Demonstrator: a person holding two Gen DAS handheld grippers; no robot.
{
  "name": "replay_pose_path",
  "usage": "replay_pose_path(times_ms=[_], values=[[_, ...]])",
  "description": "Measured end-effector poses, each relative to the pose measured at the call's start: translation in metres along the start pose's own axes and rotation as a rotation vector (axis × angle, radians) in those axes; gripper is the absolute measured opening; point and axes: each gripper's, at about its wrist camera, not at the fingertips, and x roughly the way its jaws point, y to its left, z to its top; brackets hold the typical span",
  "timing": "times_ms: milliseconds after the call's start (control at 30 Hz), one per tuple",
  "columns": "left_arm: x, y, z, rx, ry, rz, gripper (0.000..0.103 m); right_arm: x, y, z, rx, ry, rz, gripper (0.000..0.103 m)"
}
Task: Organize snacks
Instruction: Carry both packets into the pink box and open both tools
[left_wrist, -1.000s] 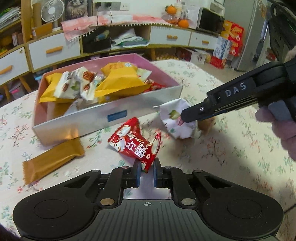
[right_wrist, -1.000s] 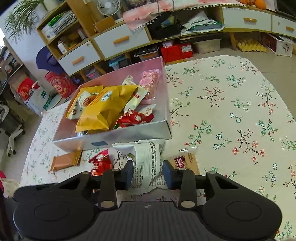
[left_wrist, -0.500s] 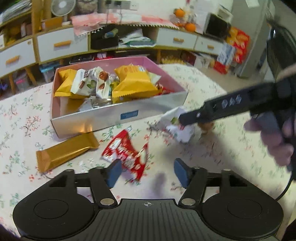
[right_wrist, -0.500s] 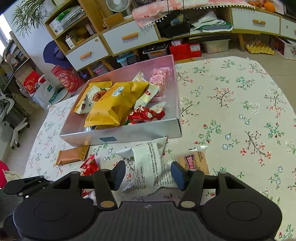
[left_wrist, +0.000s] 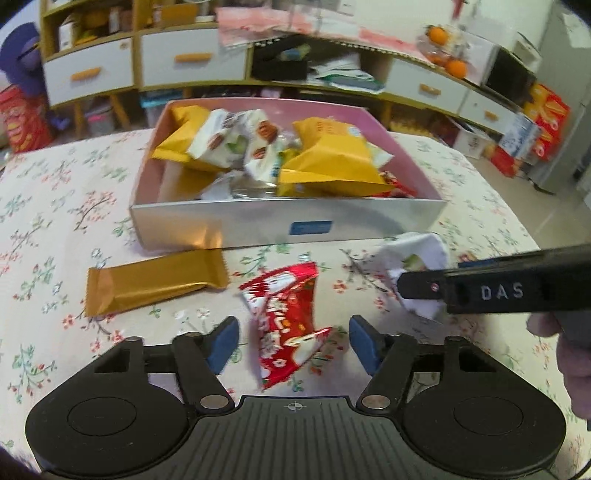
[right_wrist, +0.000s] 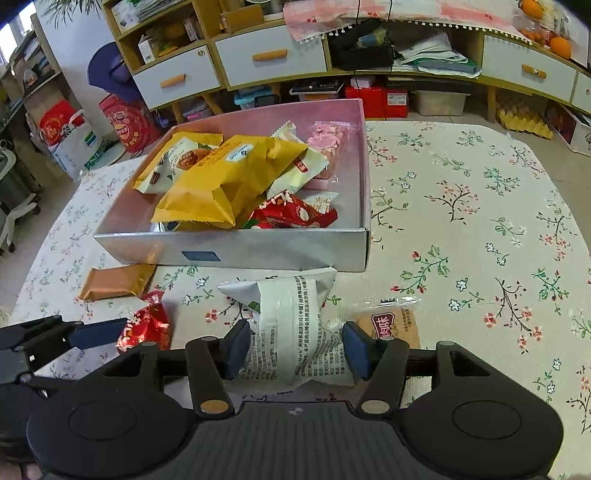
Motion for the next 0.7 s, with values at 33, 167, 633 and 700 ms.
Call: replay_pose_path(times_ms=[33,167,633,700], values=[[0.001,0.002,0.000,-0.008,0.004,0.003,0.049,0.001,0.000,0.000,-0.003,0.000,-0.005,0.028],[-0.002,0.010,0.000,-0.016,0.007,0.000,0.032,0.002,0.002,-0.001,-0.007,-0.002,-0.021,0.020],[-0.035,0.026,0.005,-0.023,-0.029,-0.031,0.031,-0.026,0.002,0.004,0.033,-0.027,-0.024,0.018],[-0.040,0.026,0.006,-0.033,-0.042,-0.033,0.031,-0.031,0.003,0.008,0.055,-0.040,-0.021,0.018]])
